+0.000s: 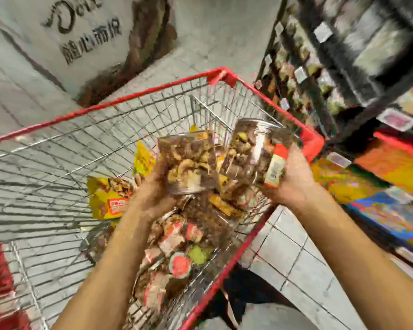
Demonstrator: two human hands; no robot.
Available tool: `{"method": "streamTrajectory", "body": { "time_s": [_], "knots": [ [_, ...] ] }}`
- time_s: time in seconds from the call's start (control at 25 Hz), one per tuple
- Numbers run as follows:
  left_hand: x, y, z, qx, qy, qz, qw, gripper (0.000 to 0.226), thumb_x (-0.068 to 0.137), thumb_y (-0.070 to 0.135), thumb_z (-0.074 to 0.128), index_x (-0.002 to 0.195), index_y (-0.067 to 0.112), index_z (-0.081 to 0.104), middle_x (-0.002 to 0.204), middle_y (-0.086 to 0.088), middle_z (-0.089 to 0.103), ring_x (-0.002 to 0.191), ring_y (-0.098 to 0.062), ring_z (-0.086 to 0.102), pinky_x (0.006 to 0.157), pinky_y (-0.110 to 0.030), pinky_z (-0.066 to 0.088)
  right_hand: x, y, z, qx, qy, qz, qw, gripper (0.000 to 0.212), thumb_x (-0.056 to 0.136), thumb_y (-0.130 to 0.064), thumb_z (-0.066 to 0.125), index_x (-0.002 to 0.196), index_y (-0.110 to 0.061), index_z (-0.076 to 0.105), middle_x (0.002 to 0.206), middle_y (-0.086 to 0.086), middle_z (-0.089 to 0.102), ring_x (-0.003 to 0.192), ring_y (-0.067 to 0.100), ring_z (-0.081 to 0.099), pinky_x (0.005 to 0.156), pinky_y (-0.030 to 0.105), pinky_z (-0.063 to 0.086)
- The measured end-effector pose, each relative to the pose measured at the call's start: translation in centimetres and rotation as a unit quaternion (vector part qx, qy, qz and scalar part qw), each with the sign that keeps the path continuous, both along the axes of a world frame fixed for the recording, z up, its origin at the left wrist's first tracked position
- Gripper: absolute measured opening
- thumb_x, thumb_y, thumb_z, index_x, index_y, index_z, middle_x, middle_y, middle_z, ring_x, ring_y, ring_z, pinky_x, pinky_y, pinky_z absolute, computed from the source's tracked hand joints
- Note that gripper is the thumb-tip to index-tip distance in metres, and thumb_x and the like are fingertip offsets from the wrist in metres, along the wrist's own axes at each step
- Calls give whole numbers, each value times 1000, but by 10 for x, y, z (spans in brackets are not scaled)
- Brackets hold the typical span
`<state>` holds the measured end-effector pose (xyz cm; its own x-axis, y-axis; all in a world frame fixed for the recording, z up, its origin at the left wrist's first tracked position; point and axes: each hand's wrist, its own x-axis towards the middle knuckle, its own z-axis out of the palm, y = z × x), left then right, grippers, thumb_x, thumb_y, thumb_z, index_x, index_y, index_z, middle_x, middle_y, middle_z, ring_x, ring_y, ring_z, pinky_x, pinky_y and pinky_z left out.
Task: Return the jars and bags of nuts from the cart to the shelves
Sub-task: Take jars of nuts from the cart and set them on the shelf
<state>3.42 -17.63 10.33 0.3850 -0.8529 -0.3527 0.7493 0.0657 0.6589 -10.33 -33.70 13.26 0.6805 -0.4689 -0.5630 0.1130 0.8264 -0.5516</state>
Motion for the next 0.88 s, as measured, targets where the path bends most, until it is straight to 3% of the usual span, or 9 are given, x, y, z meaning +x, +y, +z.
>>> {"method": "streamTrajectory", "body": {
  "time_s": [0.12, 0.24, 0.28, 0.36, 0.44, 0.52, 0.6, 0.68, 0.88],
  "knots": [
    [-50, -69, 39, -75, -18, -121, 990, 68, 32, 52, 90, 85, 12, 76, 73, 2, 74, 75, -9, 71, 72, -28, 58, -82, -27, 28, -11, -16, -139, 990, 47, 96, -46, 25, 105, -12, 55, 85, 10, 53, 77, 25, 52, 90, 44, 45],
    [-108, -128, 69, -177, 16, -239, 955, 42, 84, 44, 58, 107, 11, 71, 98, 0, 74, 105, -10, 65, 104, -28, 41, -164, -57, 40, -51, -13, -256, 965, 62, 98, -43, 20, 69, -11, 64, 51, 3, 59, 45, 16, 58, 57, 27, 55],
    [-126, -142, 73, -209, 15, -250, 945, 45, 93, 40, 43, 115, 10, 67, 106, -1, 72, 114, -12, 59, 111, -30, 29, -186, -67, 41, -61, -4, -287, 956, 67, 99, -41, 19, 58, -14, 64, 45, 1, 58, 41, 15, 57, 52, 25, 54],
    [-172, -176, 85, -186, -66, -248, 949, 48, 98, 30, 38, 126, -5, 53, 114, -18, 66, 125, -27, 51, 116, -38, 10, -238, -94, 39, -73, 27, -370, 926, 62, 100, -43, 18, 63, -16, 61, 45, 0, 59, 44, 16, 58, 58, 29, 54],
    [-232, -219, 82, -149, -129, -292, 936, 57, 87, 32, 62, 123, -11, 53, 104, -26, 67, 114, -34, 58, 112, -41, 31, -294, -127, 33, -81, 67, -445, 889, 52, 100, -45, 19, 78, -17, 57, 48, -1, 62, 43, 15, 60, 51, 25, 52],
    [-298, -266, 56, -149, -46, -361, 919, 69, 53, 52, 84, 104, 7, 72, 94, -8, 74, 94, -20, 69, 86, -34, 55, -351, -168, 27, -89, 108, -485, 863, 49, 100, -47, 20, 87, -16, 57, 48, -3, 64, 41, 12, 61, 44, 22, 51],
    [-349, -302, 39, -143, -55, -350, 924, 77, 32, 58, 89, 95, 15, 76, 94, -4, 74, 87, -16, 71, 75, -34, 59, -401, -205, 19, -99, 146, -499, 849, 50, 99, -50, 21, 81, -17, 54, 44, -7, 62, 37, 10, 60, 36, 21, 48],
    [-411, -346, 20, -132, -66, -350, 925, 73, 29, 60, 88, 90, 20, 77, 91, -2, 75, 84, -15, 72, 71, -31, 59, -457, -254, 11, -123, 169, -507, 836, 49, 100, -49, 21, 77, -18, 53, 44, -9, 62, 36, 8, 60, 32, 19, 46],
    [-525, -446, -16, -98, -25, -287, 953, 72, 29, 59, 88, 88, 21, 78, 93, -2, 75, 86, -15, 71, 82, -38, 55, -550, -372, -16, -133, 241, -481, 832, 48, 100, -47, 25, 72, -17, 50, 37, -10, 57, 33, 7, 57, 38, 19, 46]
  ]
}}
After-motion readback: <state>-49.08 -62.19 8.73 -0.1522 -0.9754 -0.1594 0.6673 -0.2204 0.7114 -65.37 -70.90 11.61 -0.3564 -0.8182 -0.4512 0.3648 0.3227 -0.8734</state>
